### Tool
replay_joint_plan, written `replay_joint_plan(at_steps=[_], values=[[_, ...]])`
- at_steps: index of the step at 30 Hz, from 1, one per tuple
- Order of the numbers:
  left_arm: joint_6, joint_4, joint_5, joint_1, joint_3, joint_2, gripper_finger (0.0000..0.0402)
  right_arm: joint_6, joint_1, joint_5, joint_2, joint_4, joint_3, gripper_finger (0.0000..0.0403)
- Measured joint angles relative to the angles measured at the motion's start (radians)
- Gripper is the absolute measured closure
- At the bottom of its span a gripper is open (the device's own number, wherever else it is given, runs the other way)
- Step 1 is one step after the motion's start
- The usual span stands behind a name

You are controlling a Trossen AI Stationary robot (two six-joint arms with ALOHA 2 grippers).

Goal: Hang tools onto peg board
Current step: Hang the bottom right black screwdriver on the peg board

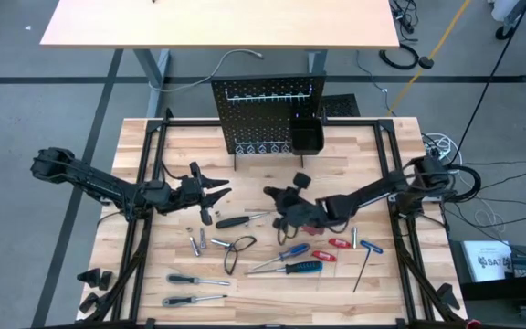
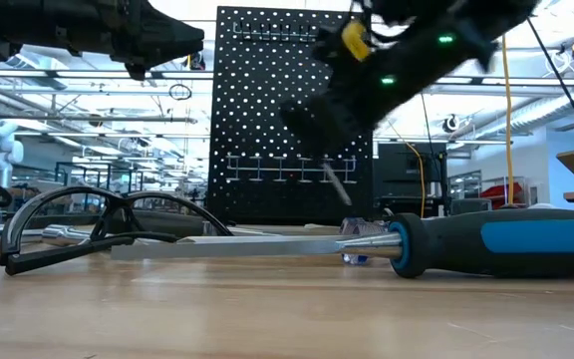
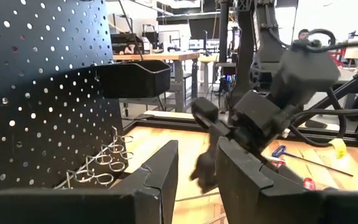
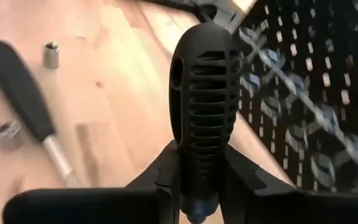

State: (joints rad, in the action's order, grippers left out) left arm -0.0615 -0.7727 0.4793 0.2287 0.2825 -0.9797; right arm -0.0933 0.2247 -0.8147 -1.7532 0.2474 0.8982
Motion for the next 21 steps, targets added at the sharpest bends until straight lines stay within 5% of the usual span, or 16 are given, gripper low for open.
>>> replay_joint_plan(at_steps=[5, 11, 15, 21], values=[[0.025, 0.03, -0.003, 0.003, 0.0, 0.0, 0.0295, -0.303, 0.06, -0.122, 0.186, 0.105, -0.318, 0.0347], [0.056, 0.039, -0.007, 0.003, 0.0, 0.0, 0.0295, -0.495, 0.05, -0.157, 0.345, 0.865, -0.749, 0.0347], [0.056, 0.013, -0.007, 0.003, 0.0, 0.0, 0.0295, -0.507, -0.027, -0.158, 0.348, 1.123, -0.823, 0.0347], [0.079, -0.027, -0.007, 0.001, 0.0, 0.0, 0.0295, -0.66, -0.177, -0.193, 0.348, 1.141, -0.804, 0.0347]])
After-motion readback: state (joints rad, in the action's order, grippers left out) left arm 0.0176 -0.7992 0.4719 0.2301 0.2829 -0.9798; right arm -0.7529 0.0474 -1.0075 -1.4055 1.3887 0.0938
